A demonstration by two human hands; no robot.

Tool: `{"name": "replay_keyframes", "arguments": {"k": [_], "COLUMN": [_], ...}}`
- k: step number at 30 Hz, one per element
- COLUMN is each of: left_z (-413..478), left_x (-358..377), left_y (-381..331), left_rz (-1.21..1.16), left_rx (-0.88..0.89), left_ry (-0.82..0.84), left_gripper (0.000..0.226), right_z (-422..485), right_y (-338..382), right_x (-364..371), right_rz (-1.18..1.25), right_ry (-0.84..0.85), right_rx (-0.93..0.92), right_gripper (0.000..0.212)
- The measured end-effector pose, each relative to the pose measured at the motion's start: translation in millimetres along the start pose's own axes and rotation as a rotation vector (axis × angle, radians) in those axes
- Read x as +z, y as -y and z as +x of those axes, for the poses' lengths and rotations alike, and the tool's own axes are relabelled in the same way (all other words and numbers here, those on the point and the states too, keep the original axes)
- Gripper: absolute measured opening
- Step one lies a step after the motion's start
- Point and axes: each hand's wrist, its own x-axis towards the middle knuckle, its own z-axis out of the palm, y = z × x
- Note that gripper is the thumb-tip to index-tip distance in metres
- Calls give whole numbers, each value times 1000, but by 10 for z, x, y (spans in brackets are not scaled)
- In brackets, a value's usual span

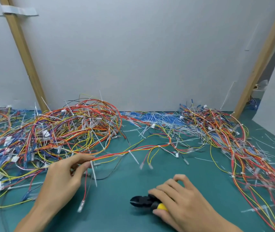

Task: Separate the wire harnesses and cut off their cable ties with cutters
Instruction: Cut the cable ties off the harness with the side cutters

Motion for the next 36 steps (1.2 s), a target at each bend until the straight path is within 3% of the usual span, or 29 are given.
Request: {"name": "replay_keyframes", "arguments": {"k": [4,10,14,16,20,22,24,27,29,32,36], "left_z": [-58,37,189,331,595,654,681,728,739,672,508], "left_x": [-69,-152,0,250,1087,1495,1809,2015,1966,1736,1405], "left_y": [79,-153,-814,-1136,-1548,-1592,-1520,-1317,-1202,-1046,-843], "left_rz": [122,438,173,81,399,525,497,184,-93,-265,-519], "left_rx": [18,-20,181,240,236,162,49,-130,-227,-230,-202], "left_ry": [43,101,-28,5,194,327,402,401,362,198,57], "left_gripper": [40,45,42,29,19,34,49,44,40,38,32], "right_z": [-151,-161,-309,-360,-406,-444,-477,-473,-438,-401,-385], "right_y": [-149,-695,-934,-962,-961,-930,-897,-859,-828,-784,-741], "right_x": [-84,-56,61,102,123,108,89,43,7,-24,-11], "right_rz": [268,818,1109,1136,1145,1100,1040,980,1012,1069,994], "right_ry": [-168,-223,-397,-449,-488,-449,-382,-228,-152,-52,18], "right_rx": [139,927,1185,1215,1151,1078,1001,897,849,834,800], "right_gripper": [38,37,47,47,35,31,30,45,40,30,39]}}
